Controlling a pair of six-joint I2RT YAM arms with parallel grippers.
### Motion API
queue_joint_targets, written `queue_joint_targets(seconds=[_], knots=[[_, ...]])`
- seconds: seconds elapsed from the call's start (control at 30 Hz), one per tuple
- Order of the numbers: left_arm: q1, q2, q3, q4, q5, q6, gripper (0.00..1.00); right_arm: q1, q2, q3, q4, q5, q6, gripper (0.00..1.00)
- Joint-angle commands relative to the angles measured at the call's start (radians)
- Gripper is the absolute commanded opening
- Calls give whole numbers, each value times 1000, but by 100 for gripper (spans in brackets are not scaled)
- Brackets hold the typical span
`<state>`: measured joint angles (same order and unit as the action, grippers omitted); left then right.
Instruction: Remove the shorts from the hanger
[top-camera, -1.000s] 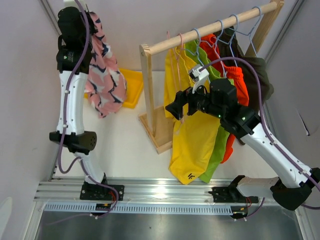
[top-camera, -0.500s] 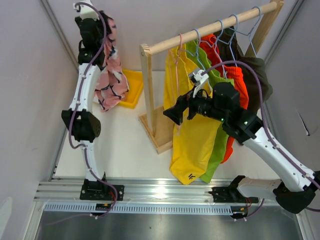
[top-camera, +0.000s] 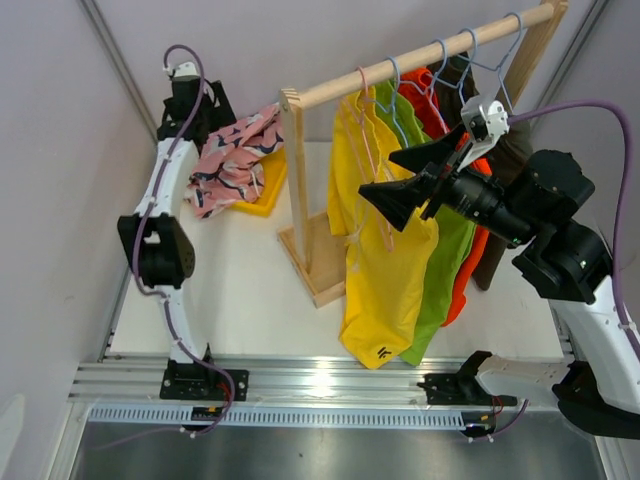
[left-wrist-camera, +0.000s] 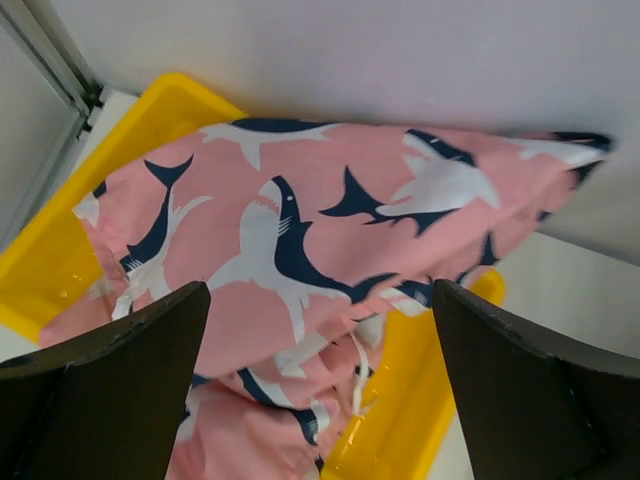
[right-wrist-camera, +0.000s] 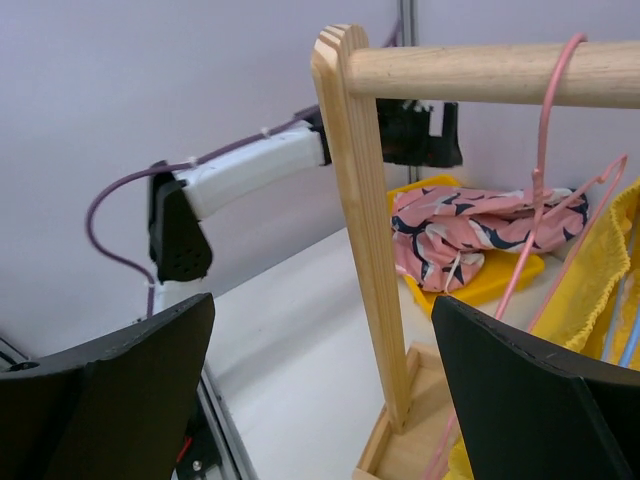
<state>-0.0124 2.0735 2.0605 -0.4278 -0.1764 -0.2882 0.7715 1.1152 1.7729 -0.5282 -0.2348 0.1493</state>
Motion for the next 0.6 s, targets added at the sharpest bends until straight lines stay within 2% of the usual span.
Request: queue_joint_targets(seconds=[0.0,0.1,0.13,0.17,0.27,0.43,0.57], knots=[[-4,-278,-19,8,63,-31,99,-3,-2,49,-35,48,-5,99],[-14,-433,-130,36,83,-34,99,-11,23,72,-62,110,-31,99],[-20,-475,-233,52,109,-32,99,-15,34,82,-70,127,-51,99],[-23,-556,-268,81,118,-31,99,-21,43,98,-85,173,-59,99],[-38,-688,-402,103,149,-23,99,-50,78,121,-96,280,-83,94],[-64,-857,-572,104,169,-17,99,-121,139,128,-92,313,-77,87],[-77,-984,-730,123,196,-12,99,-155,182,123,-78,310,-79,85]])
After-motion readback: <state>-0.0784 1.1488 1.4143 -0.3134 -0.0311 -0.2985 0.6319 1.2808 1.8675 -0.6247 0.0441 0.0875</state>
